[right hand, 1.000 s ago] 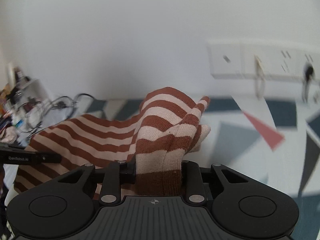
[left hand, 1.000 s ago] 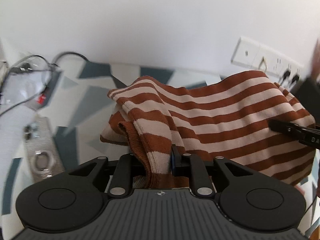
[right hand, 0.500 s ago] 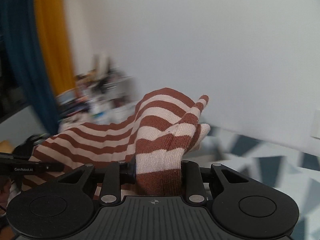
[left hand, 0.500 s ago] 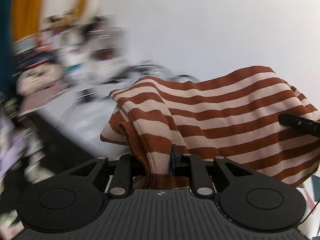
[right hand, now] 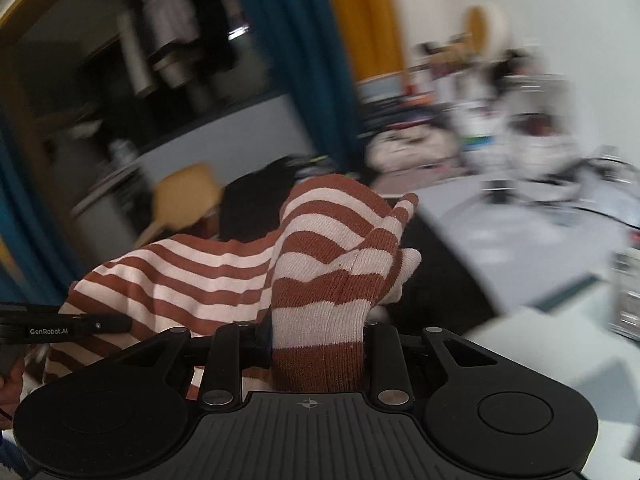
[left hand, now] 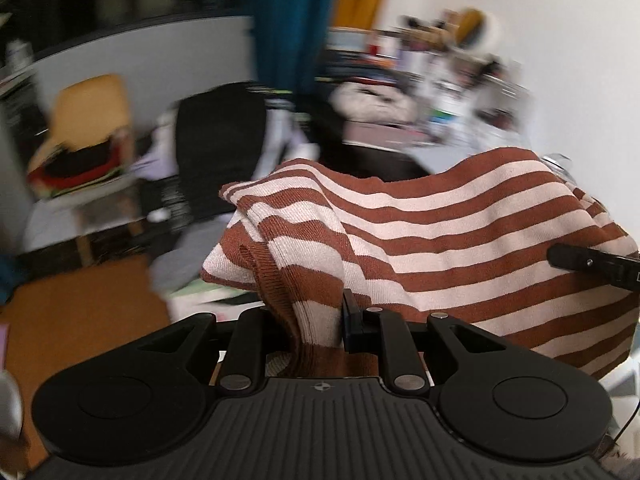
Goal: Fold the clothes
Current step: 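Lift the folded sweater with both grippers and carry it to the beige chair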
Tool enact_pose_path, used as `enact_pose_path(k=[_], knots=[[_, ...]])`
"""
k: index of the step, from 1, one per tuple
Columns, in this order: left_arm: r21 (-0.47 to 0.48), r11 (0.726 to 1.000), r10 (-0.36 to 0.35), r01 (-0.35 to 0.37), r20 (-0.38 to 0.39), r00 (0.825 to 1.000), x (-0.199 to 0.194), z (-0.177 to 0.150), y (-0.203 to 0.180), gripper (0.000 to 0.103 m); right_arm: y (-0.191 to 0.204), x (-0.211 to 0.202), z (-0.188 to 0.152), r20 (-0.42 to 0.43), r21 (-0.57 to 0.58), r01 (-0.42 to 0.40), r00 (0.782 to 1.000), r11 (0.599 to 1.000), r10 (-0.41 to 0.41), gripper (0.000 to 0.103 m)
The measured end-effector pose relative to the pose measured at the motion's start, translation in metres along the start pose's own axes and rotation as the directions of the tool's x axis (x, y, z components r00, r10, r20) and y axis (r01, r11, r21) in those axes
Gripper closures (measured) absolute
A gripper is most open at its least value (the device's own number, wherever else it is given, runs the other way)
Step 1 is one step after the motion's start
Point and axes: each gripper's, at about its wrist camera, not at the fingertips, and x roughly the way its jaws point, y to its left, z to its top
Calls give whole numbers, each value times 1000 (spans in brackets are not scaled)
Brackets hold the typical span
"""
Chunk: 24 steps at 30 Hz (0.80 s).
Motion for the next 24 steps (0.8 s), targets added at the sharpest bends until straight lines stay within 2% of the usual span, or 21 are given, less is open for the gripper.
enact_pose_path(k=[5, 9, 17, 24], knots=[[-124, 986, 110, -108, 11, 994, -14, -15, 57, 84, 74, 53, 13, -80, -115, -131, 989, 985, 122, 79], [-210, 961, 186, -180, 8, 983, -13, -19, 90, 84, 107, 92, 28, -152, -158, -218, 969, 963, 195, 79], [-330, 893, 317, -307, -26, 948, 19, 6, 145, 84, 144, 190, 68, -247, -176, -367, 914, 913, 320, 79], [-373, 859, 364, -350, -35, 931, 54, 35, 176, 84, 152, 262, 107, -282, -189, -425, 887, 885, 366, 79]])
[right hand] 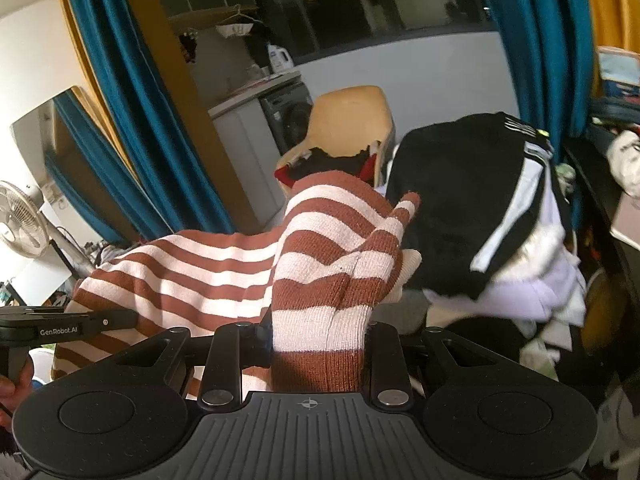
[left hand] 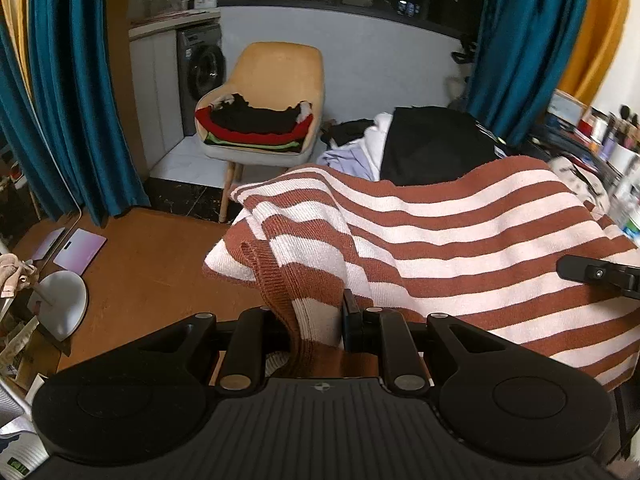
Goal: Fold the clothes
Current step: 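Lift the folded sweater with both grippers and carry it to the beige chair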
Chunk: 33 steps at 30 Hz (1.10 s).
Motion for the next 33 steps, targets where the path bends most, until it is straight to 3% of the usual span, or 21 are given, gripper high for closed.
enact_pose_path(k=[7, 12, 16, 24, 33], knots=[[-11, 1000, 5, -6, -36, 999, 46, 26, 19, 84, -23, 65, 28, -48, 6, -5, 999, 1000, 5, 79], [-1, 1000, -30, 30, -40, 999, 82, 55, 51, 84, -15, 114, 49, -58, 18, 19, 998, 1000, -18, 79], [37, 997, -67, 68, -31, 997, 112, 90, 98, 84, 10, 161, 70, -37, 27, 56, 998, 998, -54, 79], [133, 987, -89, 94, -42, 995, 154, 171, 210, 84, 95, 271, 115, -52, 120, 114, 993, 986, -108, 79], [115, 984, -131, 140, -83, 988, 200, 211, 275, 84, 150, 360, 147, -66, 144, 156, 987, 977, -148, 79]])
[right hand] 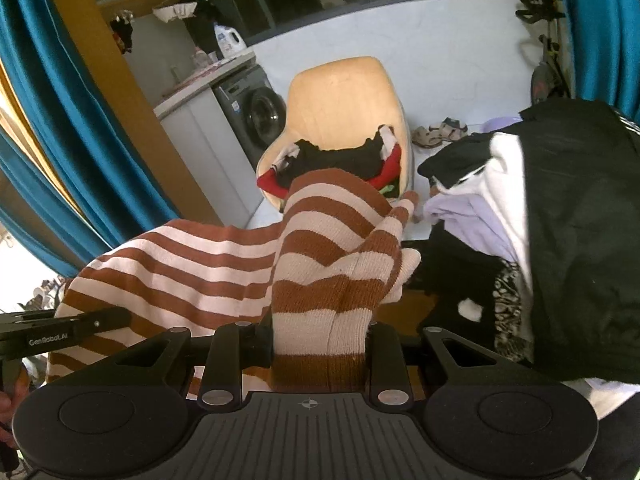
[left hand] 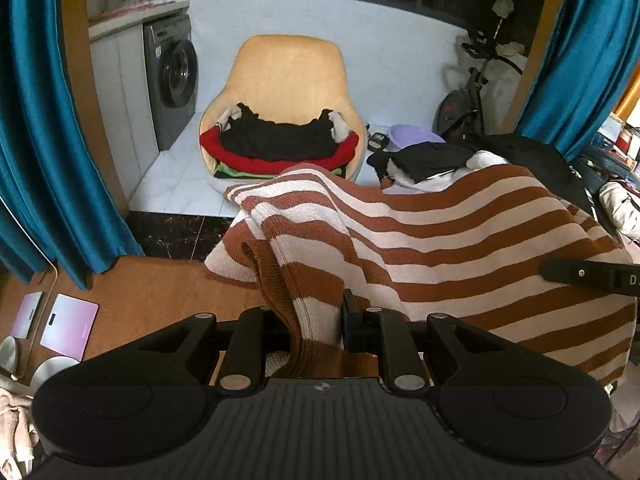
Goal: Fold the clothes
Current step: 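Lift the folded sweater with both grippers and carry it to the beige chair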
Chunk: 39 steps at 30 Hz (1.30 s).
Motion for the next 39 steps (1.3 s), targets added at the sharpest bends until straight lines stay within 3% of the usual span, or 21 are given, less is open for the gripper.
enact_pose_path(k=[7, 12, 19, 23, 28, 35, 39], knots=[[-8, 1000, -13, 12, -37, 999, 53, 41, 36, 84, 14, 68, 34, -28, 8, 13, 1000, 1000, -13, 79], [-15, 1000, 14, -15, -41, 999, 116, 93, 57, 84, 4, 143, 77, -39, 16, -18, 999, 1000, 18, 79], [-33, 996, 86, -88, -67, 994, 210, 196, 80, 84, -33, 273, 186, -81, 48, -88, 992, 995, 92, 79], [-30, 992, 120, -121, -31, 992, 251, 248, 86, 84, -43, 334, 253, -88, -20, -119, 989, 993, 117, 79], [-46, 990, 135, -137, -38, 990, 306, 283, 100, 84, -52, 400, 313, -116, -43, -109, 988, 993, 103, 79], [-21, 992, 119, -122, -99, 988, 386, 316, 126, 84, -60, 485, 352, -166, -54, -61, 985, 997, 52, 79], [12, 996, 90, -89, -104, 991, 437, 354, 139, 84, -65, 536, 374, -157, -44, -16, 988, 999, 9, 79]])
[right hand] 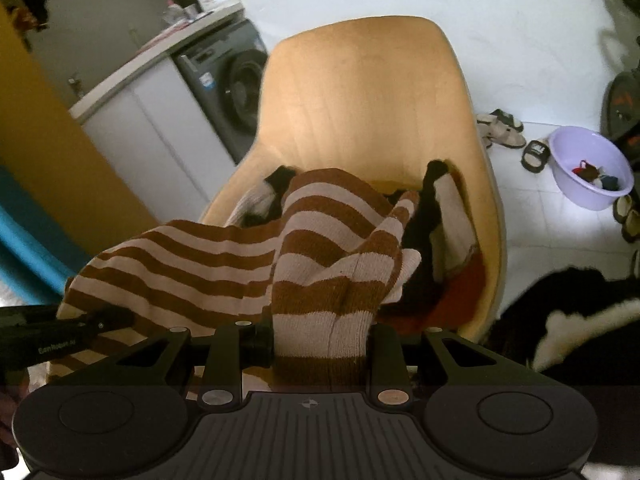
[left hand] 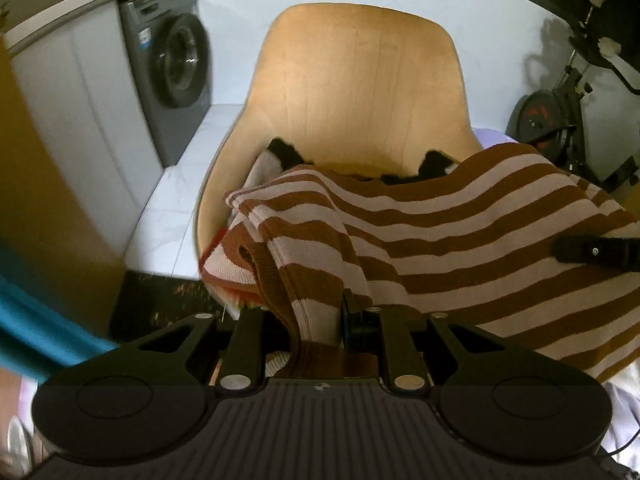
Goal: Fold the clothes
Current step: 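Lift the folded sweater with both grippers and carry it to the beige chair, then lower the sweater onto the clothes stack on the chair with both grippers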
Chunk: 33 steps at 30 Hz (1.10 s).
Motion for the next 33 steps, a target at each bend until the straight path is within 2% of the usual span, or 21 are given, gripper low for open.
enact_pose_path(k=[5, 10, 15, 19, 21, 23, 26, 27, 29, 32, 33], knots=[[83, 996, -19, 19, 5, 1000, 69, 66, 22, 84, -9, 68, 53, 15, 35, 58, 998, 998, -59, 79], [190, 981, -39, 43, -23, 999, 151, 110, 41, 84, -26, 148, 97, 4, 40, 123, 992, 992, -123, 79], [219, 974, -41, 62, -99, 994, 238, 122, 52, 84, -59, 238, 116, -61, 12, 202, 978, 979, -201, 79], [293, 954, -12, 67, -184, 983, 293, 105, 47, 83, -86, 304, 107, -164, -32, 285, 944, 958, -286, 79], [338, 939, 10, 55, -187, 982, 303, 99, 42, 81, -95, 332, 101, -207, -81, 319, 921, 944, -329, 78], [368, 929, 30, 48, -204, 978, 308, 101, 39, 75, -99, 348, 97, -221, -119, 336, 908, 934, -355, 72], [369, 928, 46, 46, -238, 970, 305, 112, 44, 53, -99, 351, 97, -217, -135, 360, 898, 923, -382, 55], [359, 932, 46, 47, -246, 968, 302, 118, 49, 52, -97, 346, 99, -210, -138, 363, 899, 922, -385, 52], [305, 949, 1, 81, -258, 966, 288, 128, 63, 52, -92, 328, 103, -178, -128, 371, 904, 920, -390, 45], [234, 965, -61, 121, -248, 967, 258, 136, 81, 54, -94, 287, 105, -114, -47, 356, 926, 933, -359, 47], [212, 968, -83, 136, -242, 967, 249, 139, 86, 59, -91, 275, 103, -105, -35, 345, 932, 938, -347, 47]])
